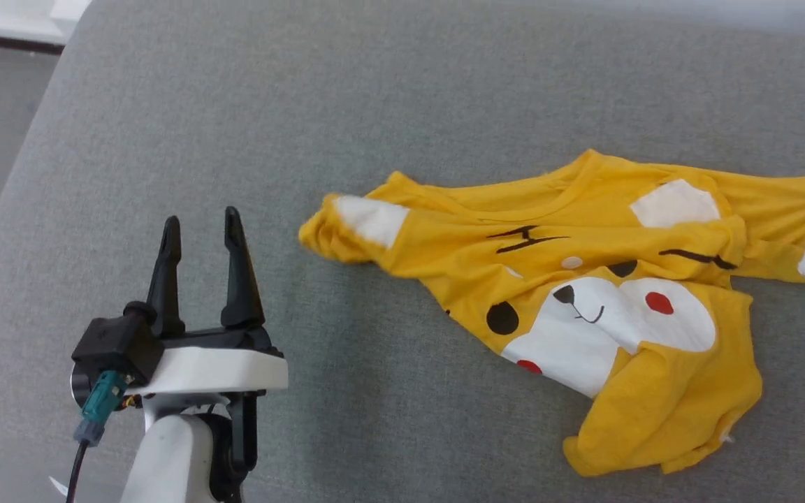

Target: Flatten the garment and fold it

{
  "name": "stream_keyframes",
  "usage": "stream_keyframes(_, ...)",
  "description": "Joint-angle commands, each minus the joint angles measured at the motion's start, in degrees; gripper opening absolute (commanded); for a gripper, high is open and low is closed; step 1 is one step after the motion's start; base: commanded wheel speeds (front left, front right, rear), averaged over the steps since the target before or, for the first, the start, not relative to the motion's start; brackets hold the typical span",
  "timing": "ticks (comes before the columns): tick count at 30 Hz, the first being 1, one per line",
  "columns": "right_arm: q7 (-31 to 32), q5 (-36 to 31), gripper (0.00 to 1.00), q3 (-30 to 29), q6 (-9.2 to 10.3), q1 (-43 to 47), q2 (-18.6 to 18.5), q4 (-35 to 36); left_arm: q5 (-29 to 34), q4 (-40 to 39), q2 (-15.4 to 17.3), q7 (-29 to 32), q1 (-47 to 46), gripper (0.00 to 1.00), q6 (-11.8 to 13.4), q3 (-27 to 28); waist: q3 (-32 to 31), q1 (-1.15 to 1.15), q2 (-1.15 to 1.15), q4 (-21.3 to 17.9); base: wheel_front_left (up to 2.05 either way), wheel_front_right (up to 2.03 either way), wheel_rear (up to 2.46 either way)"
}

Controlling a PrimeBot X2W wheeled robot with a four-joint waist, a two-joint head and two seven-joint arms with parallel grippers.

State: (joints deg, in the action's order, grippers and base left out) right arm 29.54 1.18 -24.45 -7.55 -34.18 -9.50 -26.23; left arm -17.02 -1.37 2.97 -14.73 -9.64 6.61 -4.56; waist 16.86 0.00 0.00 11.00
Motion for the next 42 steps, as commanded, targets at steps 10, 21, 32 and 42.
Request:
stream_keyframes(10,-5.9,2.44,0.0,-5.1,0.06,11.24,0.32,8.68,0.38,6.6,-0.09,-0.27,-0.4,1.0,-2.06,-0.24,-6.11,0.0,0.0,-5.37,0.0,0.0,0.0)
stream_keyframes(21,-5.09,4.04,0.0,-3.28,0.06,13.07,2.08,12.17,-0.99,26.75,0.08,9.91,-17.13,1.0,-1.57,-3.55,-4.21,0.0,0.0,-8.9,0.0,0.0,0.0)
stream_keyframes(32,-4.45,4.82,0.0,0.5,0.06,11.79,2.3,12.28,1.84,44.76,2.05,30.2,-32.78,1.0,-1.38,-8.83,-0.61,0.0,0.0,-12.37,0.0,0.0,0.0)
stream_keyframes(42,-4.73,6.09,0.0,1.63,0.06,12.0,2.14,12.55,3.18,51.53,4.07,45.38,-35.61,0.86,-4.67,-13.17,1.27,0.0,0.0,-13.71,0.0,0.0,0.0)
